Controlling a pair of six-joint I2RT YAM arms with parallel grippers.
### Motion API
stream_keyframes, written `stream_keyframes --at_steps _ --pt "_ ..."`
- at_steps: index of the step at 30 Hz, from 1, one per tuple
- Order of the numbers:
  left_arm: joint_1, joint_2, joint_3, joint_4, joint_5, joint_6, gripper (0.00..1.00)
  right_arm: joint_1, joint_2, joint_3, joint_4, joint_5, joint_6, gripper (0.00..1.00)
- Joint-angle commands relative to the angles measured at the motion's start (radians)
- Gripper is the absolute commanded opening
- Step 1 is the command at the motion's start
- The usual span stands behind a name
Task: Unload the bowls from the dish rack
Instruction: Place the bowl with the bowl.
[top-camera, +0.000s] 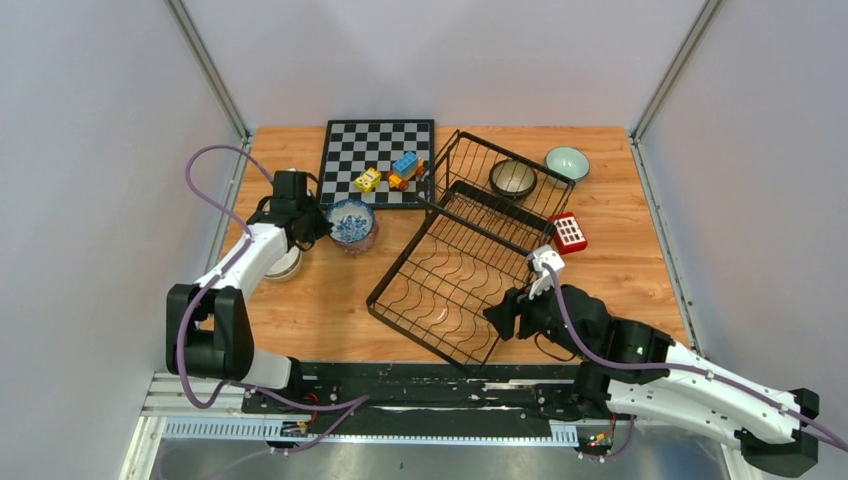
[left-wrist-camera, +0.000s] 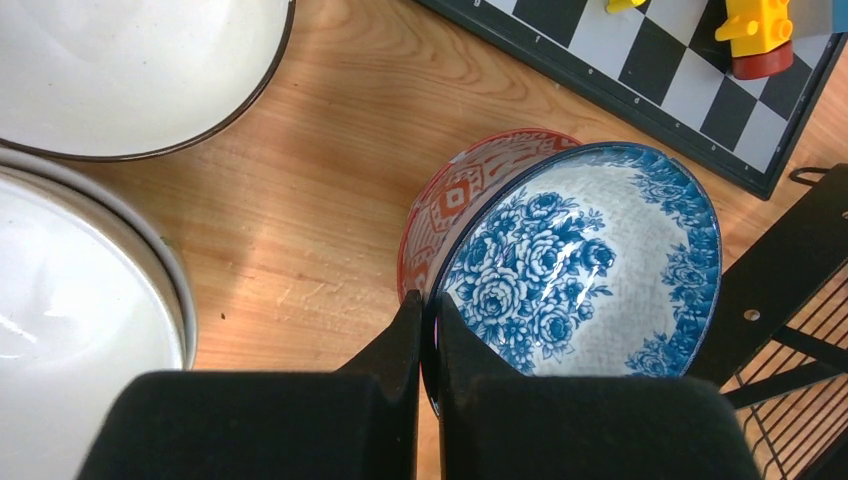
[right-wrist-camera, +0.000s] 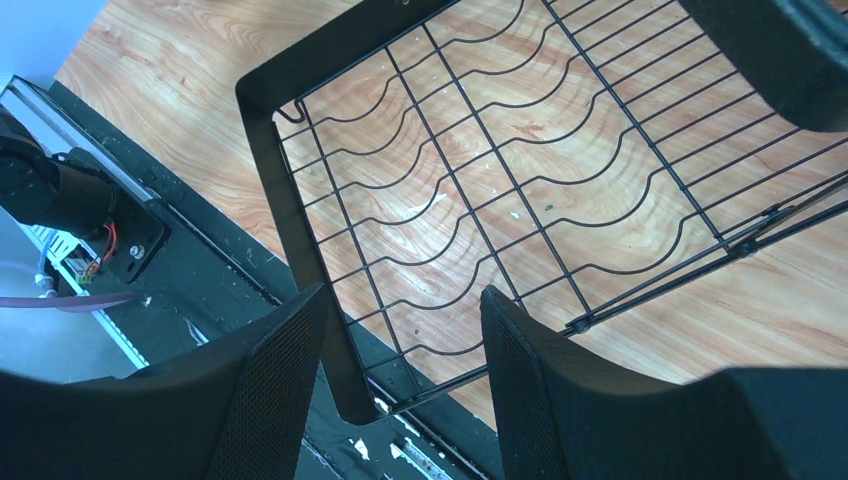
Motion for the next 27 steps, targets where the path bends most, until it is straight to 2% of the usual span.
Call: stream_keyframes --at_steps 1,19,24,27 --pt "0.006 0.022 -0.01 0.075 0.03 -0.023 0.0 -0.011 -0.026 -0.011 0.006 0.022 0.002 0.61" --pt "0.008 0.108 -0.001 0.104 0.036 -0.017 0.0 -0.011 -0.039 -0.015 -0.01 0.041 0.018 0.61" --pt "0.007 0.113 -0.002 0.106 0.047 -0.011 0.11 -0.011 -0.037 -0.015 -0.012 0.041 0.018 0.61" --pt "0.008 0.116 -0.002 0.106 0.053 -0.008 0.14 -0.011 -0.039 -0.017 -0.013 0.043 0.017 0.61"
